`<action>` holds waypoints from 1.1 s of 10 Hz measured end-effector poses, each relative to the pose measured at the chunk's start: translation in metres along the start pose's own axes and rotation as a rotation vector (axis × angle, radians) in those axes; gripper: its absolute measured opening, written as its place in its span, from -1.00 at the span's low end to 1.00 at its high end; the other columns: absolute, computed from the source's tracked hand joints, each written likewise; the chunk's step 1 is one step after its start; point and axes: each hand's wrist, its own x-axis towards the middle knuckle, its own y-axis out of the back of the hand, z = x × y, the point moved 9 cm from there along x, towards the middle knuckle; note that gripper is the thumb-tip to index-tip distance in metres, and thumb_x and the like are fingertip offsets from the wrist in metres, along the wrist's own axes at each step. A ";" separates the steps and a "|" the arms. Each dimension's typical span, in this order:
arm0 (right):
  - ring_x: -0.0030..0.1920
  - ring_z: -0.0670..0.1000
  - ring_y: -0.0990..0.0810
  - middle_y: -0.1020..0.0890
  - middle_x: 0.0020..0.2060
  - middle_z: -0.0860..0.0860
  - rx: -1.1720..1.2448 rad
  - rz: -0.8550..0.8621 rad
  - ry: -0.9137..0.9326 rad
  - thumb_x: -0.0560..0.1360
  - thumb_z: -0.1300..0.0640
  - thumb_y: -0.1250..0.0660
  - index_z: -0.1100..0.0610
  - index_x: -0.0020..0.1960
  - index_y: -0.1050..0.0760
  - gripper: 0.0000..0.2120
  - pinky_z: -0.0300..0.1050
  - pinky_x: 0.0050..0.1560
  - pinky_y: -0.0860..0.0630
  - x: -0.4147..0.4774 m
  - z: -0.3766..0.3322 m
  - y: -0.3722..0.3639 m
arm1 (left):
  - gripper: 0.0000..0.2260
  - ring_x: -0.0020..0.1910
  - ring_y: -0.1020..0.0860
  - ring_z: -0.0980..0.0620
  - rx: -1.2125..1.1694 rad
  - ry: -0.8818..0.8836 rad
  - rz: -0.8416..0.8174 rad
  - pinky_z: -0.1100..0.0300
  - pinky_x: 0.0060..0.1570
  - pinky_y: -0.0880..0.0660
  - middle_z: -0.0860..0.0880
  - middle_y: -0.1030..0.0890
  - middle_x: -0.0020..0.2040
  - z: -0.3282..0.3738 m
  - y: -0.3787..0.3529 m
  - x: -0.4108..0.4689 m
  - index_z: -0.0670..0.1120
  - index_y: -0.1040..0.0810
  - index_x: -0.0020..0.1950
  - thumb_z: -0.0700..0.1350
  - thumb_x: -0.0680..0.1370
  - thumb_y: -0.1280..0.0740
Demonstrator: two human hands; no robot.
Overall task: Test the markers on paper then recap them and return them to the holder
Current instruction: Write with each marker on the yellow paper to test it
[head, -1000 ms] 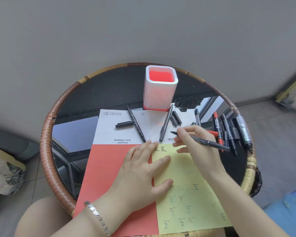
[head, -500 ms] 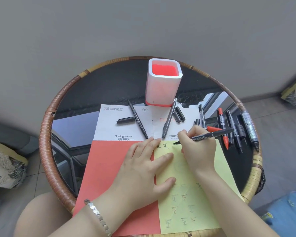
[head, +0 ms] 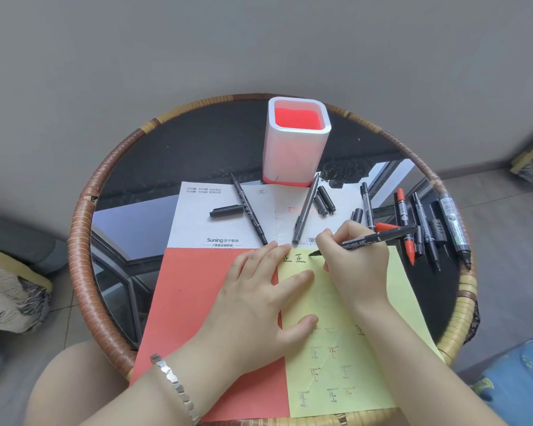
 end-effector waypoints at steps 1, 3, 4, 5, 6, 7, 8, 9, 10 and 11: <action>-0.46 0.16 -0.41 -0.40 -0.60 0.13 -0.010 0.033 0.014 0.35 0.29 -0.32 0.29 -0.45 -0.27 -0.71 -0.28 -0.43 -0.26 0.001 0.001 0.002 | -0.55 0.31 -0.29 -0.04 -0.003 0.003 -0.002 0.05 0.25 -0.16 -0.10 -0.48 0.30 0.000 0.000 0.000 0.12 -0.55 0.16 0.26 0.36 -0.20; -0.40 0.26 -0.45 -0.44 -0.53 0.28 0.000 0.053 0.022 0.34 0.29 -0.31 0.28 -0.46 -0.27 -0.71 -0.23 -0.41 -0.28 0.002 -0.001 0.005 | -0.55 0.31 -0.28 -0.03 -0.006 0.003 0.001 0.05 0.25 -0.15 -0.10 -0.48 0.29 0.001 0.001 0.000 0.12 -0.54 0.16 0.26 0.36 -0.20; -0.44 0.12 -0.41 -0.44 -0.54 0.26 -0.004 0.037 0.017 0.34 0.29 -0.32 0.23 -0.48 -0.28 -0.71 -0.24 -0.40 -0.29 0.001 -0.002 0.004 | -0.55 0.31 -0.28 -0.03 -0.006 0.006 -0.002 0.06 0.26 -0.15 -0.09 -0.48 0.30 0.000 0.000 0.000 0.13 -0.54 0.17 0.26 0.36 -0.20; -0.44 0.08 -0.36 -0.37 -0.55 0.18 -0.015 0.030 0.010 0.31 0.31 -0.32 0.19 -0.51 -0.24 -0.69 -0.21 -0.42 -0.23 0.001 0.000 0.003 | -0.55 0.32 -0.28 -0.03 -0.007 0.005 0.002 0.06 0.26 -0.14 -0.09 -0.48 0.30 0.001 0.001 0.000 0.13 -0.54 0.16 0.26 0.36 -0.20; -0.44 0.06 -0.34 -0.32 -0.56 0.07 -0.020 0.031 0.003 0.29 0.32 -0.32 0.15 -0.52 -0.21 -0.66 -0.19 -0.42 -0.22 0.001 0.002 0.003 | -0.56 0.31 -0.28 -0.03 -0.010 0.006 0.005 0.06 0.26 -0.14 -0.09 -0.48 0.30 0.001 0.001 0.001 0.12 -0.55 0.16 0.26 0.36 -0.20; -0.44 0.08 -0.34 -0.35 -0.55 0.14 0.012 0.036 -0.011 0.30 0.32 -0.32 0.19 -0.51 -0.24 -0.69 -0.14 -0.39 -0.25 0.001 0.003 0.003 | -0.56 0.31 -0.29 -0.03 -0.005 0.006 0.007 0.06 0.26 -0.14 -0.10 -0.49 0.28 0.001 0.001 0.000 0.12 -0.55 0.15 0.26 0.35 -0.20; -0.44 0.07 -0.33 -0.33 -0.56 0.10 0.004 0.038 0.005 0.30 0.31 -0.32 0.16 -0.51 -0.21 -0.67 -0.17 -0.41 -0.24 0.001 0.003 0.003 | -0.56 0.31 -0.29 -0.03 -0.007 0.007 0.006 0.06 0.26 -0.14 -0.10 -0.49 0.28 0.001 0.001 0.000 0.12 -0.55 0.15 0.26 0.36 -0.20; -0.45 0.06 -0.33 -0.34 -0.57 0.10 0.004 0.049 0.009 0.30 0.32 -0.32 0.14 -0.52 -0.21 -0.66 -0.19 -0.41 -0.24 0.001 0.002 0.005 | -0.55 0.31 -0.28 -0.03 -0.010 0.011 0.002 0.06 0.27 -0.14 -0.10 -0.48 0.29 0.001 0.001 0.000 0.12 -0.55 0.16 0.26 0.36 -0.20; -0.44 0.09 -0.34 -0.32 -0.54 0.13 0.045 0.036 -0.003 0.30 0.31 -0.32 0.22 -0.49 -0.24 -0.70 -0.13 -0.36 -0.25 0.001 0.003 0.003 | -0.55 0.31 -0.28 -0.03 -0.012 0.011 0.002 0.05 0.27 -0.15 -0.10 -0.48 0.29 0.000 0.001 0.000 0.12 -0.55 0.16 0.26 0.36 -0.20; -0.45 0.07 -0.34 -0.34 -0.55 0.15 0.029 0.018 0.007 0.29 0.28 -0.32 0.27 -0.48 -0.25 -0.72 -0.14 -0.38 -0.25 0.001 0.002 0.001 | -0.55 0.31 -0.29 -0.03 -0.011 0.012 0.003 0.05 0.26 -0.15 -0.10 -0.49 0.29 0.000 0.001 0.000 0.12 -0.55 0.16 0.26 0.35 -0.20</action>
